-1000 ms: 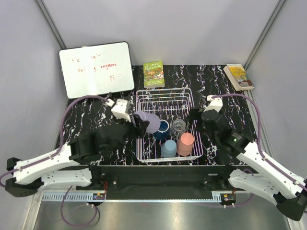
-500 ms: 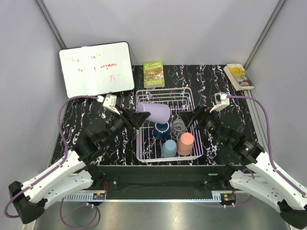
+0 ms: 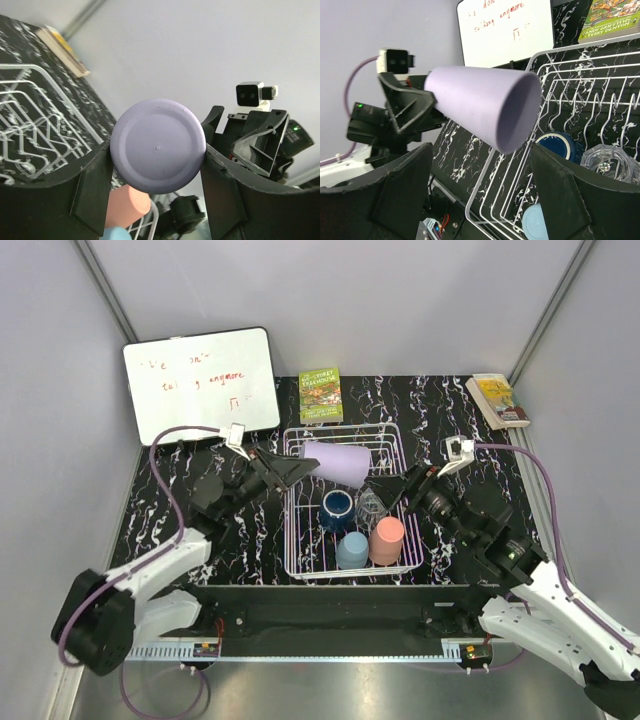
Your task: Unload the cups from the dish rack
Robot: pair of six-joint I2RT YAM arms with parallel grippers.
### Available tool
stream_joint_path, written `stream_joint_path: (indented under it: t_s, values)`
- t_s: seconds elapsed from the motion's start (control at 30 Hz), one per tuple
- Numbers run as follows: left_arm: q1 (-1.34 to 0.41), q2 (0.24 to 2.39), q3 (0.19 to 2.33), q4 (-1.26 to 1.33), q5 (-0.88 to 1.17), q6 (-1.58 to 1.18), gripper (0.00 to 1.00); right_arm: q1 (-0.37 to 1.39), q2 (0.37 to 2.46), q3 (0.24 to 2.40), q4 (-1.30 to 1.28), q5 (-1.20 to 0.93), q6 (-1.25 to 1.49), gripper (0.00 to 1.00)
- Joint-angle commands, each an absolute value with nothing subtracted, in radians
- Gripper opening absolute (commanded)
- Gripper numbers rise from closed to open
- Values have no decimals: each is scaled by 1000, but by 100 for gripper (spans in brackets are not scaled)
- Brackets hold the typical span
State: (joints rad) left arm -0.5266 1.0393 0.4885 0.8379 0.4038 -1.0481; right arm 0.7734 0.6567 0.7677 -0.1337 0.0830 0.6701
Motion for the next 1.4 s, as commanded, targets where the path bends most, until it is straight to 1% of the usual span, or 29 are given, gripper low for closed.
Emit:
stream_joint_path:
  t_s: [0.0, 0.17, 0.3, 0.37, 0.53, 0.6, 0.63, 0.67, 0.73, 0.77, 0.8, 0.87, 0.9, 0.93, 0.97, 1.0, 1.03, 1.07, 1.1, 1.2, 1.27, 1.3, 1.37]
  values:
    - [-522, 1143, 471, 1285, 554, -1261, 0, 776, 681, 790, -68, 49, 667, 86]
    - [-523, 1115, 480, 1221, 578, -1229, 0, 775, 745, 804, -22, 20, 666, 86]
    - [-523, 1097, 492, 1186, 597, -1216, 0, 776, 798, 804, 41, 2, 678, 83]
    - [-523, 1094, 491, 1169, 600, -1213, 0, 776, 825, 804, 75, -24, 678, 78]
    - [-525, 1114, 474, 1164, 603, -1213, 0, 776, 885, 827, 127, -67, 681, 71]
    - [-526, 1129, 469, 1166, 603, -1215, 0, 776, 903, 834, 138, -86, 680, 65]
    - [-528, 1135, 468, 1166, 603, -1215, 0, 776, 919, 841, 146, -100, 678, 61]
    - [-529, 1143, 469, 1167, 604, -1216, 0, 776, 926, 841, 147, -106, 678, 50]
    - [-534, 1158, 469, 1166, 607, -1216, 0, 776, 943, 845, 143, -109, 680, 31]
    - [-534, 1161, 471, 1163, 617, -1215, 0, 776, 943, 844, 138, -107, 680, 7]
    - [-534, 1163, 472, 1148, 621, -1210, 0, 776, 943, 844, 124, -103, 680, 0]
    - [-534, 1154, 485, 1102, 627, -1180, 1, 776, 933, 842, 104, -78, 672, 0]
    - [-534, 1128, 494, 1016, 626, -1160, 15, 776, 924, 841, 83, -69, 669, 0]
    - [-534, 1111, 505, 967, 624, -1107, 54, 776, 899, 836, 69, -43, 666, 0]
    - [-534, 1091, 532, 913, 620, -1077, 77, 775, 885, 836, 51, -26, 661, 0]
    - [-532, 1044, 546, 790, 611, -1048, 93, 776, 868, 835, 7, -8, 651, 0]
    - [-532, 1019, 563, 714, 595, -979, 99, 775, 833, 836, -30, 38, 643, 0]
    - [-532, 993, 605, 636, 551, -942, 99, 776, 813, 839, -58, 61, 637, 0]
    - [-531, 942, 627, 486, 520, -905, 99, 776, 795, 841, -114, 87, 626, 0]
    - [-529, 850, 678, 274, 367, -801, 99, 776, 704, 854, -230, 242, 614, 0]
    - [-529, 809, 686, 206, 239, -789, 99, 775, 693, 885, -300, 335, 618, 0]
    - [-529, 778, 690, 125, 192, -792, 99, 776, 715, 908, -404, 460, 623, 0]
    - [-531, 762, 712, 33, 80, -798, 99, 776, 764, 1014, -522, 602, 636, 0]
